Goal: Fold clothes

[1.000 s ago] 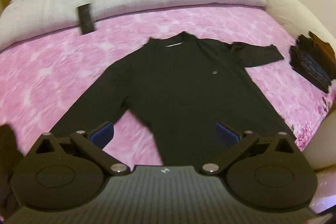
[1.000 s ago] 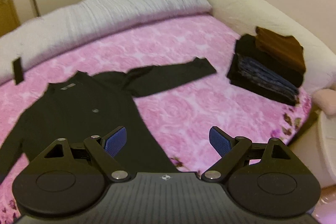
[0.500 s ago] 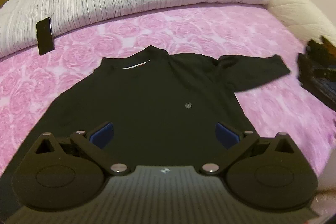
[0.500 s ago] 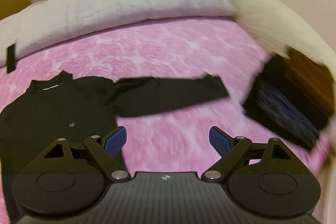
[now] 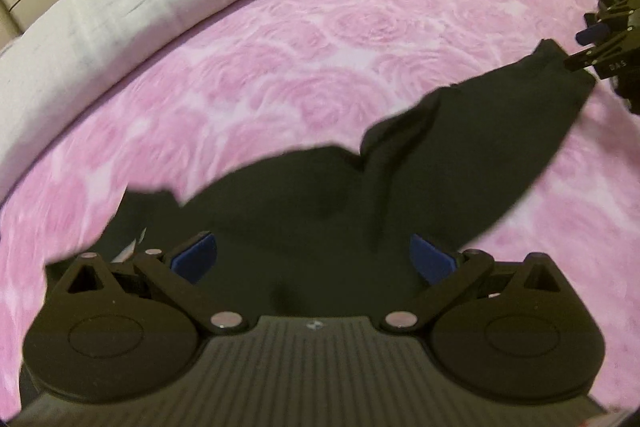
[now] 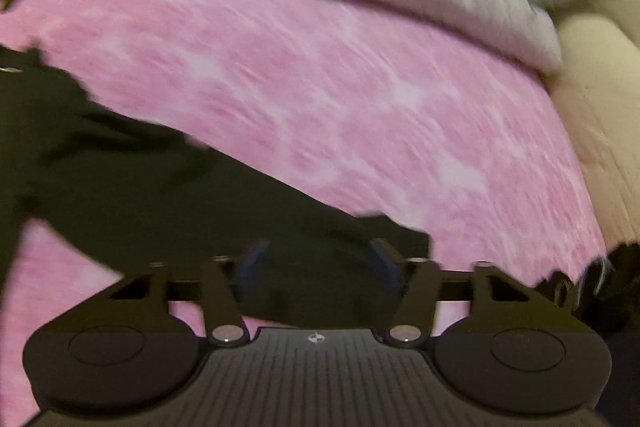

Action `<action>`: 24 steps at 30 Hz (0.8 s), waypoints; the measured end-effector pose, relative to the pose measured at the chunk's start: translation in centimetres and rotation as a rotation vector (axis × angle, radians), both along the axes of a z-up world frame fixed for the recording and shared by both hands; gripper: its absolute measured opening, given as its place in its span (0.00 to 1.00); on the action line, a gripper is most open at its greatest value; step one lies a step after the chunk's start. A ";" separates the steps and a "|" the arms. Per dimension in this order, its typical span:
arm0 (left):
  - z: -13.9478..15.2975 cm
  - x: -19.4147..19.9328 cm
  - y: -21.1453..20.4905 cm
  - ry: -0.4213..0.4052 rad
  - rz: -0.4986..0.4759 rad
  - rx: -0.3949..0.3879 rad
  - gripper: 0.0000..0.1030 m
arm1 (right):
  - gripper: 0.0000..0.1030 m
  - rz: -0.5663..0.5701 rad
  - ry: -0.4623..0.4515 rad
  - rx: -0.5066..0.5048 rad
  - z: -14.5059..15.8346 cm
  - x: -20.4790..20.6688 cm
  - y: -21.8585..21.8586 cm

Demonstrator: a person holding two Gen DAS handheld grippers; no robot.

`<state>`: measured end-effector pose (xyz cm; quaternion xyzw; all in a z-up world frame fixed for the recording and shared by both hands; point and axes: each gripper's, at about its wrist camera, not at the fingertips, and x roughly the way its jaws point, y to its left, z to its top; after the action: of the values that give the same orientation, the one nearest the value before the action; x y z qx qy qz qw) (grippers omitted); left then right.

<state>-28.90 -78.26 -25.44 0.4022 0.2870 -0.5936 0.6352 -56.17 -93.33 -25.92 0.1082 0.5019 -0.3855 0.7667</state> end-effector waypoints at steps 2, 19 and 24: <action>-1.0 0.3 -1.7 -0.022 -0.037 0.001 0.99 | 0.50 -0.027 0.014 -0.020 -1.6 -1.1 -2.0; -4.2 1.2 -3.4 -0.115 -0.132 0.081 0.99 | 0.43 -0.001 -0.073 0.079 -6.2 -5.0 -9.2; -4.3 0.2 -3.7 -0.135 -0.180 0.079 0.99 | 0.24 -0.008 -0.097 0.101 -6.4 -5.0 -9.3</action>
<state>-28.69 -81.95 -29.75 0.4903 0.2294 -0.6080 0.5809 -61.21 -102.67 -32.29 0.1676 0.4826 -0.3571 0.7820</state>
